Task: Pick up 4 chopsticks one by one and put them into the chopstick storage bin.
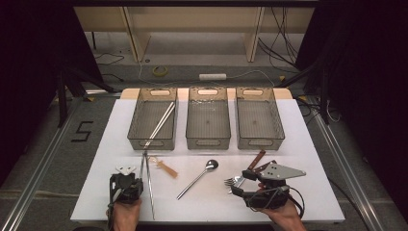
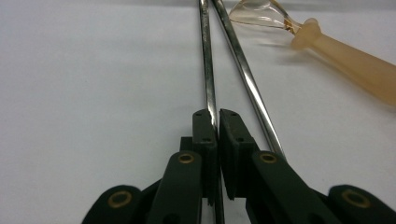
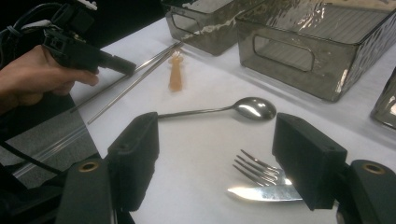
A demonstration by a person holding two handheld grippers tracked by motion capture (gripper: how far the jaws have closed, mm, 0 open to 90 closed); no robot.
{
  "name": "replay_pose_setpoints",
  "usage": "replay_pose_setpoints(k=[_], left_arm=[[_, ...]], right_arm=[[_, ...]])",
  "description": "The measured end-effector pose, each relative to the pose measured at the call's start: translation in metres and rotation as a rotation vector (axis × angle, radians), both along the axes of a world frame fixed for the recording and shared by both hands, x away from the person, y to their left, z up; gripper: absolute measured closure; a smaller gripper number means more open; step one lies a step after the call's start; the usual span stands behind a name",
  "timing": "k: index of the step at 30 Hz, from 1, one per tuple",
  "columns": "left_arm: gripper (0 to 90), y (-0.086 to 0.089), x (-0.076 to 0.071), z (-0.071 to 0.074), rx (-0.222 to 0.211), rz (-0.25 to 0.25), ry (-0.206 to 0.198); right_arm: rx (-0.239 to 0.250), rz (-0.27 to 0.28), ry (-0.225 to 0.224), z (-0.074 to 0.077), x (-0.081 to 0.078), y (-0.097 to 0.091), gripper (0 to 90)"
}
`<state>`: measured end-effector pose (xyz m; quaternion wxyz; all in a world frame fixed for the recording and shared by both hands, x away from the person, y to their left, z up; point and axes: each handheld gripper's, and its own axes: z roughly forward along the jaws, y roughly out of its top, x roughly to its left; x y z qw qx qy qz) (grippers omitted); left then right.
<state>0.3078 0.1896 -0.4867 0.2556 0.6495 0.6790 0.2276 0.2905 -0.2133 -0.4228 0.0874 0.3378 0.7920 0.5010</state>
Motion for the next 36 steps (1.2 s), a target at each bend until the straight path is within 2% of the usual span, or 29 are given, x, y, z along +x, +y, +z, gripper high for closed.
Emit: replay_pose_setpoints(k=[13, 24, 36], left_arm=[[85.0, 0.002, -0.002, 0.005, -0.005, -0.011, -0.035], [85.2, 0.003, -0.007, 0.022, 0.000, -0.047, -0.095], [85.2, 0.004, -0.010, 0.040, -0.038, -0.088, -0.157]], right_arm=[[0.002, 0.001, 0.002, 0.000, 0.000, -0.001, 32.8], [0.003, -0.004, 0.002, 0.000, 0.000, -0.002, 33.0], [0.001, -0.004, -0.002, -0.001, 0.000, -0.002, 33.1]])
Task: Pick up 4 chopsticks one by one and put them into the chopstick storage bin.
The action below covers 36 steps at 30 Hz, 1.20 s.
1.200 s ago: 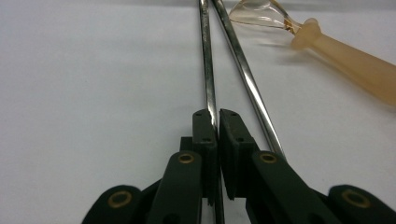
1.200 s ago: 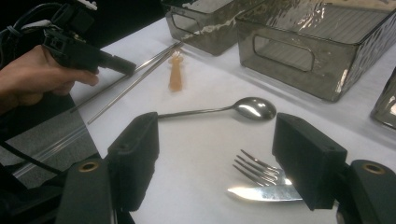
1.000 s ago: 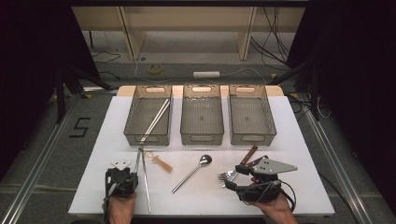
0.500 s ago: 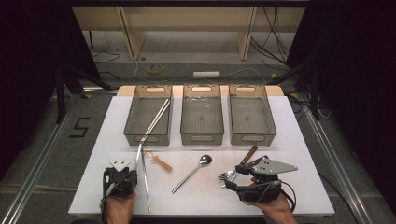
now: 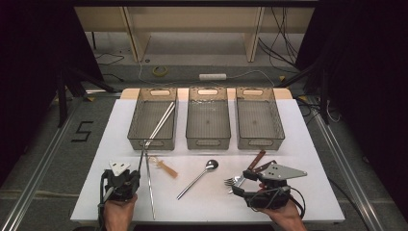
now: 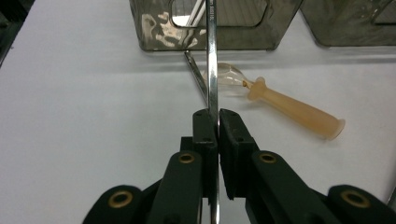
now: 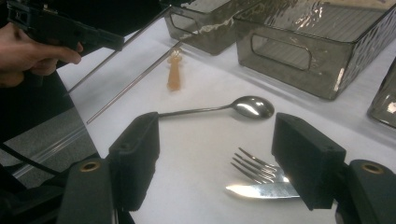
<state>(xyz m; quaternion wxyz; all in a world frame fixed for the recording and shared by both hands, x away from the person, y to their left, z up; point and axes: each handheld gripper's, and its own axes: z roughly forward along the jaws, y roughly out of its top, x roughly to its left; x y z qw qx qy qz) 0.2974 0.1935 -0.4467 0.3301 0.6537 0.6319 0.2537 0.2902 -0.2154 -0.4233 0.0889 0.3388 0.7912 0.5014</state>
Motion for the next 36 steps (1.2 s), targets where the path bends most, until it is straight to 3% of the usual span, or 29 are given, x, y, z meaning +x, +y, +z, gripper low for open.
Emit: replay_pose_setpoints(k=[7, 15, 24, 36], left_arm=[[85.2, 0.000, 0.003, 0.017, 0.002, -0.025, -0.038], [85.1, 0.006, 0.021, 0.045, -0.015, -0.050, -0.079], [85.1, 0.009, 0.055, 0.067, -0.022, -0.074, -0.098], [85.1, 0.011, 0.122, 0.078, 0.024, -0.112, -0.086]], right_arm=[[0.002, -0.003, 0.004, 0.000, 0.000, -0.001, 33.2], [0.003, -0.003, 0.004, 0.000, 0.000, -0.001, 33.2], [0.011, -0.008, 0.002, 0.001, 0.001, -0.002, 33.1], [0.028, -0.011, -0.003, 0.001, 0.001, -0.005, 31.8]])
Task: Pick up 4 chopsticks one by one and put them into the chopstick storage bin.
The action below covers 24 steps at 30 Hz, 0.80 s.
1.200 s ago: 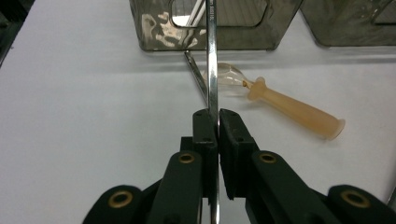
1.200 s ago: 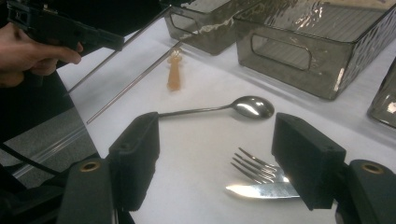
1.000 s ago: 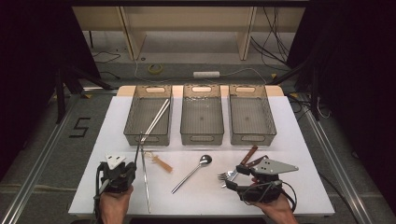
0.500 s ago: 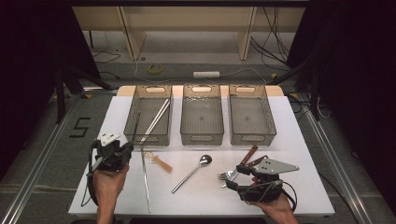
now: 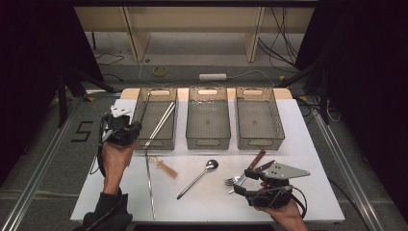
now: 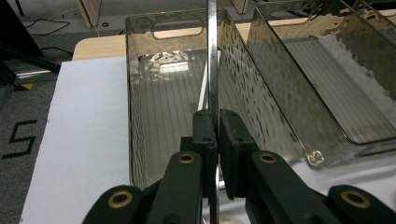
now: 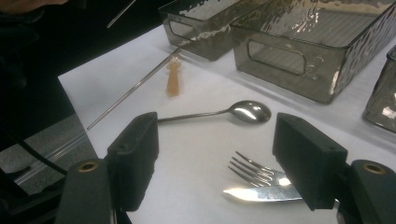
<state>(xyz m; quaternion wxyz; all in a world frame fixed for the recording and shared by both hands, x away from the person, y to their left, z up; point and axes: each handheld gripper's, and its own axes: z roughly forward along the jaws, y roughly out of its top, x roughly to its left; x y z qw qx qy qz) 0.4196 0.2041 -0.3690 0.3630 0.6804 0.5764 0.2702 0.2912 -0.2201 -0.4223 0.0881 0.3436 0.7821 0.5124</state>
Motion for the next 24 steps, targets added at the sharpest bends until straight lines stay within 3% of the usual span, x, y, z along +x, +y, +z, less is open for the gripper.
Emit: replay_pose_setpoints(k=[24], left_arm=[[85.1, -0.004, 0.075, 0.000, 0.028, -0.096, 0.018]], right_arm=[[0.004, -0.003, 0.002, -0.002, 0.001, -0.001, 28.0]])
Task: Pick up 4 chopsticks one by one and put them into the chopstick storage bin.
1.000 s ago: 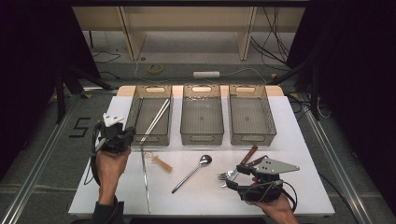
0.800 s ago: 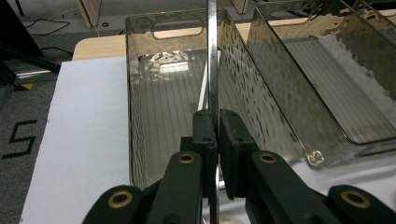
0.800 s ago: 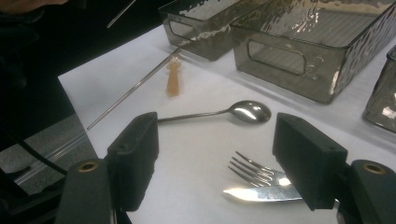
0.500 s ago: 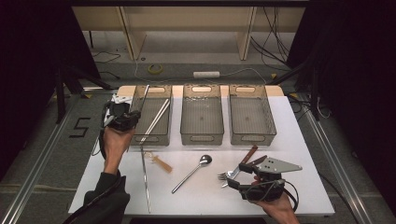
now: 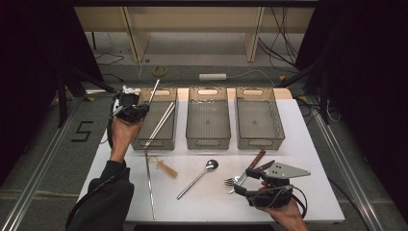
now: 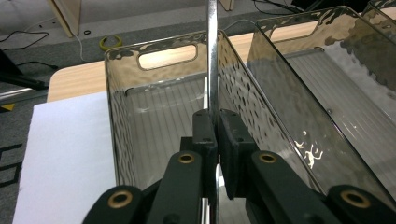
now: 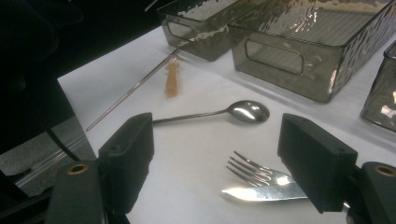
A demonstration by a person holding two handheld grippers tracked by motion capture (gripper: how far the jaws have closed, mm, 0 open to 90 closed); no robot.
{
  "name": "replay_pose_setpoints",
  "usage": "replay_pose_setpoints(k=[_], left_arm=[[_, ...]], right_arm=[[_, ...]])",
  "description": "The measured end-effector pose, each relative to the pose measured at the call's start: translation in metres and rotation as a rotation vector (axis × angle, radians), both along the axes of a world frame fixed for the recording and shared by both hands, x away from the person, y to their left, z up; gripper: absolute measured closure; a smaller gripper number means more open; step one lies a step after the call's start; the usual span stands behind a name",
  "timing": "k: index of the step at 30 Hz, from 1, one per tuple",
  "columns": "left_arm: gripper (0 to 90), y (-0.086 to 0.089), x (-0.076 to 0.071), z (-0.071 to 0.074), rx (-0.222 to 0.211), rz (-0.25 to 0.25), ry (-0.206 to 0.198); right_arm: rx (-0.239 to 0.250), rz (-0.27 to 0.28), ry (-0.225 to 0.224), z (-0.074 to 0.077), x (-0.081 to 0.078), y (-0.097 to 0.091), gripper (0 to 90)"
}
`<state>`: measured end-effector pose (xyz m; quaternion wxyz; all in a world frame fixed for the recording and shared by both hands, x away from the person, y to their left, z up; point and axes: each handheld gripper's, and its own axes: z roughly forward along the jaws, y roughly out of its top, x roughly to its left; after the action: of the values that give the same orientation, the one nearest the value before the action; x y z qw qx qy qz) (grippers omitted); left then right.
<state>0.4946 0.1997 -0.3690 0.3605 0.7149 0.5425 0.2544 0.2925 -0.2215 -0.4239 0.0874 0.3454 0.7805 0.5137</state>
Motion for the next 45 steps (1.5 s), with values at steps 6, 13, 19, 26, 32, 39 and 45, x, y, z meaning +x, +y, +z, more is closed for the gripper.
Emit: replay_pose_setpoints(k=[6, 13, 19, 26, 32, 39, 45], left_arm=[[85.1, -0.006, 0.013, 0.000, 0.006, -0.027, 0.007], [85.1, -0.012, 0.023, -0.002, 0.036, -0.055, 0.012], [85.1, -0.011, 0.028, 0.002, 0.057, -0.067, 0.002], [85.1, -0.009, 0.035, 0.001, 0.074, -0.075, 0.002], [85.0, -0.004, 0.042, -0.007, 0.075, -0.073, 0.014], [85.0, -0.002, 0.045, -0.013, 0.065, -0.074, 0.007], [85.0, -0.002, 0.047, -0.019, 0.070, -0.075, 0.011]], right_arm=[[0.000, 0.002, 0.001, 0.000, 0.000, 0.000, 28.0], [-0.003, 0.000, 0.004, 0.000, 0.000, -0.001, 28.0], [-0.003, 0.000, 0.003, -0.001, 0.000, -0.001, 28.1], [-0.006, 0.002, 0.003, -0.001, 0.000, 0.000, 28.1], [-0.005, 0.001, 0.005, -0.001, 0.000, -0.001, 28.1], [-0.007, 0.003, 0.006, -0.001, 0.000, 0.000, 28.3], [-0.007, 0.003, 0.005, -0.001, 0.000, -0.001, 28.4]])
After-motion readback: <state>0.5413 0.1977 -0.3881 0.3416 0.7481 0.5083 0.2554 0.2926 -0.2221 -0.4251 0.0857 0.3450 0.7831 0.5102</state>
